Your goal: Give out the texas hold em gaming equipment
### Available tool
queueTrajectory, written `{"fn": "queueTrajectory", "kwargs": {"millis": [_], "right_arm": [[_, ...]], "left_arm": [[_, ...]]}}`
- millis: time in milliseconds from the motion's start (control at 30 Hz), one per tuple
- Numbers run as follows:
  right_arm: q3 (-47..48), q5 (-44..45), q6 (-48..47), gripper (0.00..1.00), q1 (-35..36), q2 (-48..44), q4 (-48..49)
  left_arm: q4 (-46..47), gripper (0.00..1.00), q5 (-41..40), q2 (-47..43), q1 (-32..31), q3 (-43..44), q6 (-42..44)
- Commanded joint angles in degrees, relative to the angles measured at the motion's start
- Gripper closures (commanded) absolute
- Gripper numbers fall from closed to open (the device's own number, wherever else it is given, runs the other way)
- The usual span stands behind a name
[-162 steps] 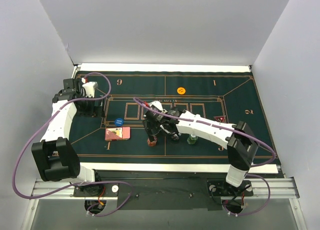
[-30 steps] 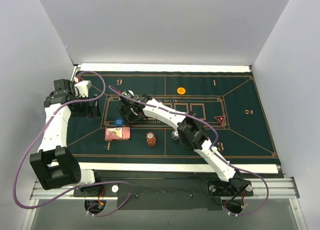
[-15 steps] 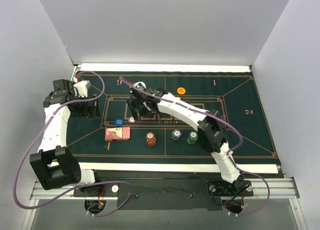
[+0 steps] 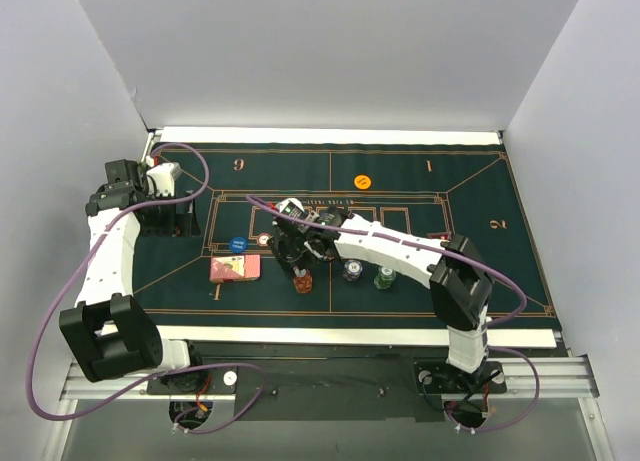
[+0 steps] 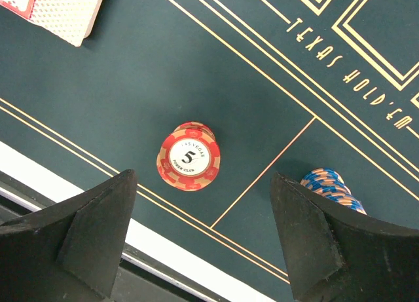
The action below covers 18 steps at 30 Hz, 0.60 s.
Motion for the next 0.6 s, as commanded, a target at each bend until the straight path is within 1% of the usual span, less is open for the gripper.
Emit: {"fn": "queueTrajectory", "kwargs": {"millis": [0, 333, 567], "right_arm": [[0.06, 0.03, 0.53, 0.23, 0.11, 0.2, 0.74], [-2.14, -2.08, 0.97, 0.25, 1.17, 3.11, 2.05], [-3.72, -2.08, 1.59, 0.33, 1.17, 3.81, 2.85]], "left_arm": [[-0.88, 0.04, 1.34, -1.81, 0.42, 3.37, -0.25], [-1.32, 0.04, 0.37, -1.81, 0.5, 3.89, 0.63], [-1.24, 0.04, 0.2, -1.64, 0.5, 4.07, 0.63]]}}
